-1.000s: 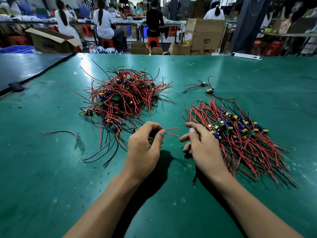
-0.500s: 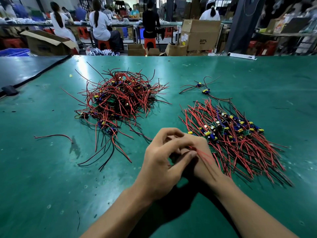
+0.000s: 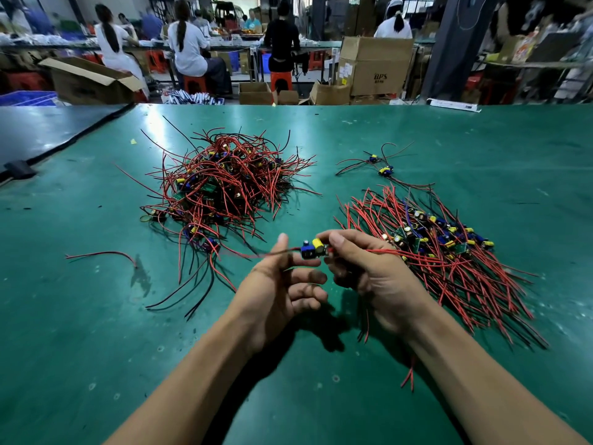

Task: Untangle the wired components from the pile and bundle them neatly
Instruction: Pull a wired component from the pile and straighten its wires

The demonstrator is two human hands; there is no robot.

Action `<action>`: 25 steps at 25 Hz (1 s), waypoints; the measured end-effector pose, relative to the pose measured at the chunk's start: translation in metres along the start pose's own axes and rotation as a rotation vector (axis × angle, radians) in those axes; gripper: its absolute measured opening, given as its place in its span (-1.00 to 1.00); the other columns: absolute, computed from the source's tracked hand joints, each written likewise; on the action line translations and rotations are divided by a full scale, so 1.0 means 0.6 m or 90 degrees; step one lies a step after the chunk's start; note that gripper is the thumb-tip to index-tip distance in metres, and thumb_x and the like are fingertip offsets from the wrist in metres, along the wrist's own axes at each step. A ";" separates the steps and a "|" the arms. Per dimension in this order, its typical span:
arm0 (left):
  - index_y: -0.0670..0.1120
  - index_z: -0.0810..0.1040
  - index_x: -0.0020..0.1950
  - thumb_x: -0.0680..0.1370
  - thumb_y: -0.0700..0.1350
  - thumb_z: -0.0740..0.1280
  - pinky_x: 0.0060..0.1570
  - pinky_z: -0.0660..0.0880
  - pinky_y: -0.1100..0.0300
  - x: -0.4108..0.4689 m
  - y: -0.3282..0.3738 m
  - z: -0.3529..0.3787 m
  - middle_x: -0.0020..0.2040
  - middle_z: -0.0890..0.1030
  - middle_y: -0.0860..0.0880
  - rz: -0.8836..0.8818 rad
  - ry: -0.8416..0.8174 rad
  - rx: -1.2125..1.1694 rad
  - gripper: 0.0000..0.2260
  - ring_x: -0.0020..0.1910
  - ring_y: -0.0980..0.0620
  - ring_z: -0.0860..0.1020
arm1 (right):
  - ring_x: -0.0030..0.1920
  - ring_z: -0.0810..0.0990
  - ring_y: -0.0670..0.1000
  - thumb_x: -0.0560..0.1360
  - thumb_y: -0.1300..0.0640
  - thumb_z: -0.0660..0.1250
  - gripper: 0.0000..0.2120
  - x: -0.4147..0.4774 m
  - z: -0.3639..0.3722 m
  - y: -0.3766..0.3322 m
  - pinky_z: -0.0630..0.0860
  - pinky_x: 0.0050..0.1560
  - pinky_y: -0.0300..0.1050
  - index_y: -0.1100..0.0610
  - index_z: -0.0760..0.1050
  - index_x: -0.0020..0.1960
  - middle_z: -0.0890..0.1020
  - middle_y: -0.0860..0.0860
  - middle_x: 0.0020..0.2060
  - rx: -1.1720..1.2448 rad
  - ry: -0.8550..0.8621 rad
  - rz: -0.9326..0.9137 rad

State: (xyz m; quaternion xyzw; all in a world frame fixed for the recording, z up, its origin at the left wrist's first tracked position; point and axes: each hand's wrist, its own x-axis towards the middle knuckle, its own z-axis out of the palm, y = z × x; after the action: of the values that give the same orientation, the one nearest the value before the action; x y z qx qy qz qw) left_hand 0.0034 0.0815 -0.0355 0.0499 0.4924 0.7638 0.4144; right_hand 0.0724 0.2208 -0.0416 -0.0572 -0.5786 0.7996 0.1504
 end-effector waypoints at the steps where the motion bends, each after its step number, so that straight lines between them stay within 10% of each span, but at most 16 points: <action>1: -0.16 0.55 -0.09 0.51 0.20 0.26 -0.55 0.49 0.26 -0.001 0.005 -0.005 -0.39 0.60 -0.11 -0.020 -0.028 -0.016 -0.60 -0.53 0.01 0.56 | -0.36 0.42 -0.10 0.36 0.00 0.50 -0.81 -0.001 0.001 0.000 0.30 -0.33 -0.27 0.07 0.72 -0.09 0.59 0.00 -0.30 0.004 -0.018 0.024; 11: -0.22 0.57 -0.01 0.54 -0.26 0.30 -0.35 0.61 0.10 0.001 -0.008 -0.014 -0.21 0.64 -0.28 0.068 -0.055 0.164 -0.91 -0.34 -0.16 0.64 | -0.28 0.34 0.13 0.29 -0.04 0.58 -0.70 -0.005 -0.002 0.015 0.35 -0.29 -0.15 0.16 0.68 -0.13 0.48 0.22 -0.19 -0.055 0.042 0.099; 25: -0.20 0.52 -0.22 0.52 -0.33 0.32 -0.46 0.50 0.15 0.006 -0.025 -0.003 -0.37 0.56 -0.14 0.179 -0.012 0.310 -0.87 -0.45 -0.05 0.52 | -0.61 0.26 -0.09 0.52 0.03 0.44 -0.70 0.006 0.000 0.013 0.17 -0.56 -0.32 0.11 0.57 -0.35 0.29 -0.02 -0.54 -0.015 0.206 0.089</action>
State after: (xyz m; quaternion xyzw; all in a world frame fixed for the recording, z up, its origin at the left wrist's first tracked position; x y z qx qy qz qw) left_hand 0.0088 0.0853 -0.0497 0.2233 0.6458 0.6723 0.2847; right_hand 0.0673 0.2198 -0.0489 -0.2275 -0.5509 0.7814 0.1848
